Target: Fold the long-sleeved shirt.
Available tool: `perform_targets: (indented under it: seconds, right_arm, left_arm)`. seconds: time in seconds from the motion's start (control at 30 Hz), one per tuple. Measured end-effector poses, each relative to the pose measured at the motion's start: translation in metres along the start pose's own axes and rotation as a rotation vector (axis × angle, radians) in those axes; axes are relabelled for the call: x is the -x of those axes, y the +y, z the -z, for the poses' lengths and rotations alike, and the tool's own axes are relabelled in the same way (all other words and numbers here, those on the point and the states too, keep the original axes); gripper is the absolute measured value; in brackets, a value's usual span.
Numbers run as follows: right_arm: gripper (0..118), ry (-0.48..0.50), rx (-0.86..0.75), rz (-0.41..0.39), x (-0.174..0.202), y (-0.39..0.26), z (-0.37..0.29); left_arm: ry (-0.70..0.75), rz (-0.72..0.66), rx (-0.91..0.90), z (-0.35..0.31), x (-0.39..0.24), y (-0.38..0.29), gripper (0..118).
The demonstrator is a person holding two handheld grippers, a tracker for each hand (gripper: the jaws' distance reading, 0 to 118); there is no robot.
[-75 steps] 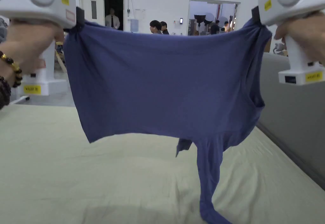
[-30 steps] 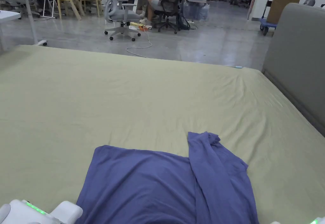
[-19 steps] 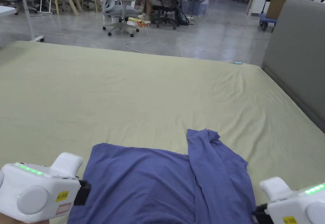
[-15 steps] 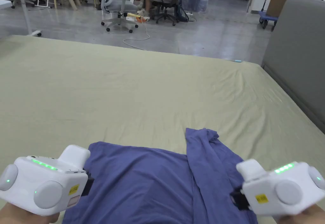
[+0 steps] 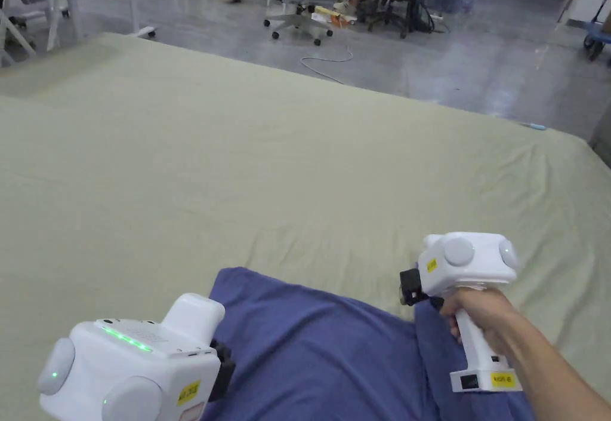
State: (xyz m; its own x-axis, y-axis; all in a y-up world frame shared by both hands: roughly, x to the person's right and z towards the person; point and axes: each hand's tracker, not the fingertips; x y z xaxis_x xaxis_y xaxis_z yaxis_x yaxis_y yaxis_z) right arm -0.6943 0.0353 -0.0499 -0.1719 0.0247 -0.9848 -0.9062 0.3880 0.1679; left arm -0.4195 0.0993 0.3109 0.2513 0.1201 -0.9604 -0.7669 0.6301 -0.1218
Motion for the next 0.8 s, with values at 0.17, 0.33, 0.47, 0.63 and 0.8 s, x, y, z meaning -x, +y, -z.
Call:
perform_targets:
  seconds: [0.17, 0.33, 0.47, 0.63, 0.8]
  right_arm:
    - [33, -0.021, 0.017, 0.015, 0.008, -0.016, 0.008]
    - [0, 0.043, -0.042, 0.127, 0.004, -0.028, -0.024]
    - [0, 0.041, -0.131, 0.061, 0.004, -0.032, -0.069]
    - [0, 0.027, -0.26, -0.056, -0.005, -0.059, -0.163]
    - [0, 0.109, -0.329, -0.092, -0.015, -0.159, -0.25]
  left_arm:
    - [0.003, -0.004, 0.004, 0.003, -0.001, -0.002, 0]
    - [0.006, -0.001, 0.012, -0.001, -0.004, -0.006, 0]
    - [0.004, 0.015, 0.002, -0.01, -0.009, -0.005, 0]
    - [0.008, 0.052, -0.023, -0.024, -0.017, -0.002, 0]
    - [-0.008, 0.084, -0.045, -0.038, -0.022, -0.007, 0]
